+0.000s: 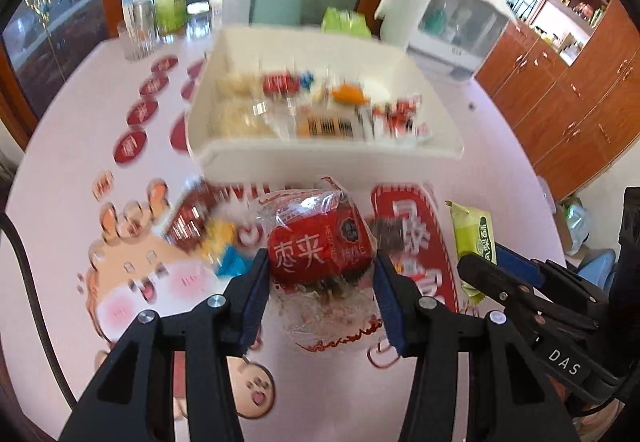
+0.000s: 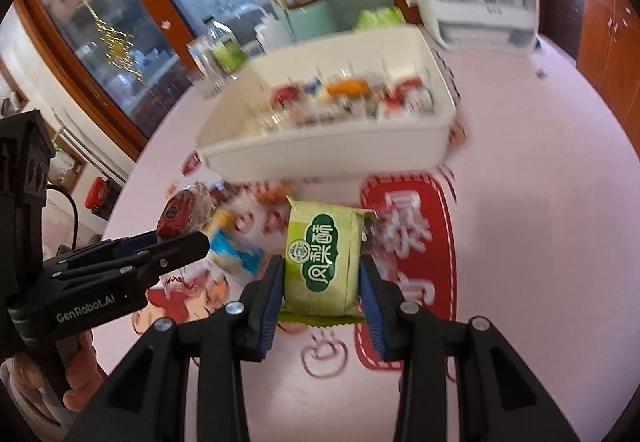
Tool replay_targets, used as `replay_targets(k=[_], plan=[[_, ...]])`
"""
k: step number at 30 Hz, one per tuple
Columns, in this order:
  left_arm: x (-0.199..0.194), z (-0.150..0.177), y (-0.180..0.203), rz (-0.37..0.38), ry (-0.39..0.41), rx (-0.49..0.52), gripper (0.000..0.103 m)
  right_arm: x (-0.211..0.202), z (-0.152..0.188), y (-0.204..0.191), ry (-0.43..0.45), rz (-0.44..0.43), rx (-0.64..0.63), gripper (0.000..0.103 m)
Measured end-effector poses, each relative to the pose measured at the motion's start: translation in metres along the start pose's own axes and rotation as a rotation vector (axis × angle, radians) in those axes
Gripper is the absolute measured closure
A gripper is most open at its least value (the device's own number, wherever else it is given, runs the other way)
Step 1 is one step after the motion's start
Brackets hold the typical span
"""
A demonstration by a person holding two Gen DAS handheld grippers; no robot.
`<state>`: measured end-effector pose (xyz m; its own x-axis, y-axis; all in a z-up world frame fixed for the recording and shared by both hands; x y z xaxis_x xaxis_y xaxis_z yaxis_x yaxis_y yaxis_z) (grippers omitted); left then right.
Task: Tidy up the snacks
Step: 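Carry the red-labelled bag and green pack over the white tray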
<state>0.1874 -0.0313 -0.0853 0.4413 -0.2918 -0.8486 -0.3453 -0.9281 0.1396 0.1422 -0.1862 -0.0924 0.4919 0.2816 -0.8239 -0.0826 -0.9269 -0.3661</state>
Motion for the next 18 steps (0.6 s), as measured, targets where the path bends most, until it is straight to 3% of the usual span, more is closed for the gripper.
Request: replay_targets(k=[12,18], plan=[[-0.056,-0.113,-0.028,-0.099,0.165,0.104,0.054,-0.048,-0.106,-0.050,0.191,-0.019,-0.082,0.066],[-0.052,-0.155,-0.035,-0.120,0.184,0.129,0.054,-0.053,-0.150,-0.065,0.243,-0.018,-0.084,0.066]])
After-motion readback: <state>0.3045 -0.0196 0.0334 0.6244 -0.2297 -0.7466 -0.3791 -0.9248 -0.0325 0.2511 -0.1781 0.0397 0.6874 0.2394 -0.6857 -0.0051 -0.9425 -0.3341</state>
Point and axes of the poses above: each gripper's, at about its wrist camera, not at the fingertips, and x roughly the way its jaws point, y to its right, z to its underside, the point moved 7 cm from there along x, roughly the way its jaws point, and after that the axes turned 11 degrees about x, right-handed, at the moved point
